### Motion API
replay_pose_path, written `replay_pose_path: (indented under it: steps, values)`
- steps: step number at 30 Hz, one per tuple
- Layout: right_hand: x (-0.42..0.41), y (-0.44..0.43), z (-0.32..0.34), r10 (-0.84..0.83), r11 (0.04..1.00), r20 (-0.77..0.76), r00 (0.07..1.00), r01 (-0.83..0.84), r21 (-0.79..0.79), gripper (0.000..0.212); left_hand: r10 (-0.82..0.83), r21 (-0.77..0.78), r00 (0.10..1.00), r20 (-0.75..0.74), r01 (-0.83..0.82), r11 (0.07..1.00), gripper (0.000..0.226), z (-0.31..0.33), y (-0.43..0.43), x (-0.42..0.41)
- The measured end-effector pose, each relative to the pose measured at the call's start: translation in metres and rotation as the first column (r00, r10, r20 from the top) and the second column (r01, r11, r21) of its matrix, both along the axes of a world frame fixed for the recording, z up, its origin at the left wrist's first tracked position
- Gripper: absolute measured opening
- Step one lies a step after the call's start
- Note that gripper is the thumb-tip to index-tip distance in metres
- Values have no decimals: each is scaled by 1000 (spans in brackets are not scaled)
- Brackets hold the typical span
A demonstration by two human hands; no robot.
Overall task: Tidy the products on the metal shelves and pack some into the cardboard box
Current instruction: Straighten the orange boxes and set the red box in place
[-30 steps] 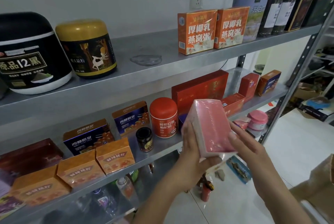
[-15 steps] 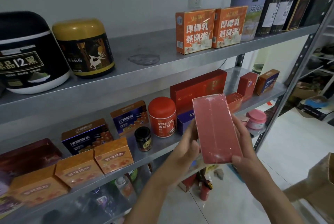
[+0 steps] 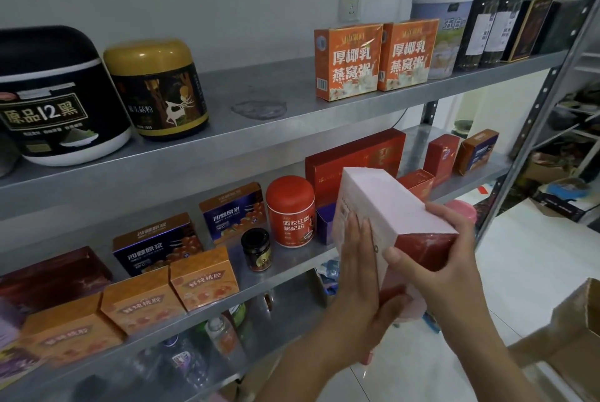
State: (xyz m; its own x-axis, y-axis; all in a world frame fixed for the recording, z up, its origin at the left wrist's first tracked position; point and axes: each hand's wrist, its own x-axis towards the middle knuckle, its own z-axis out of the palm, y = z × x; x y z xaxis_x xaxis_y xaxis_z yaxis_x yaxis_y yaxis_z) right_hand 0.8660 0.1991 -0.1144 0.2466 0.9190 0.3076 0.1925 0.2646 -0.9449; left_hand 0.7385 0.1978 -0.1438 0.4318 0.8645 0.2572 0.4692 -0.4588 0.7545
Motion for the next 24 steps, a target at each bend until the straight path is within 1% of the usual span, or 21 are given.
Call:
replay_pose_path:
  steps: [1,2,4,6,7,8,9,10,11,12,13,14,15,16,17,18,19,21,22,24]
  values:
    - [-1,0,-3,-52,998,9,999,52,34,90,-3,-3,1000,-25,3,1000,99,1,-2,2]
    - [-2,0,-5,-85,994,4,996,84,65,87,-9,-8,999,-42,9,1000,100,0,-3,3]
    - [-1,-3,-6,-113,988,-21,993,114,101,82,-47,-25,998,-43,46,999,96,-1,-3,2]
    - [9,-4,-3,-110,988,-43,993,114,106,80,-91,-43,996,4,91,995,85,0,-1,0]
    - [15,-5,1,-89,990,-53,995,94,101,80,-80,-58,994,71,84,995,81,-1,1,-2]
    - [24,-6,5,-49,994,-66,997,56,93,74,-39,-82,984,174,54,995,81,-1,2,-4]
    - [35,-8,9,-1,996,-79,997,8,87,67,37,-124,957,286,-2,992,81,0,6,-9]
    - [45,-9,13,67,995,-96,993,-60,82,62,131,-171,923,362,-73,983,80,-1,10,-14]
    - [56,-11,17,150,987,-118,982,-141,80,61,218,-197,891,399,-149,969,82,1,14,-20]
    - [67,-12,20,236,971,-136,962,-226,81,61,241,-201,882,404,-171,965,87,-4,25,-29]
    - [75,-13,23,304,952,-145,942,-295,79,59,204,-221,895,397,-123,968,95,-12,22,-46]
    - [81,-13,26,359,933,-152,921,-351,79,55,168,-268,901,401,-60,961,110,-26,27,-59]
    - [83,-14,30,401,916,-166,901,-394,76,52,152,-341,894,422,2,940,117,-31,35,-67]
    - [84,-13,31,424,905,-187,886,-418,75,51,114,-365,897,428,56,929,112,-27,40,-69]
    - [83,-10,33,438,898,-208,875,-434,64,53,91,-373,906,414,77,925,98,-15,39,-66]
    - [83,-6,32,434,898,-242,868,-438,44,57,112,-417,906,407,76,906,81,-1,36,-53]
    - [81,-3,31,423,899,-288,859,-438,14,62,142,-458,898,416,72,886,67,5,34,-46]
    - [80,4,28,377,897,-390,840,-436,-73,78,156,-453,859,487,96,887,46,9,31,-45]
    - [79,6,27,370,881,-444,816,-460,-113,86,176,-465,846,503,93,880,41,13,36,-43]
    - [76,6,27,348,833,-570,744,-525,-177,99,227,-551,825,518,120,826,40,23,41,-42]
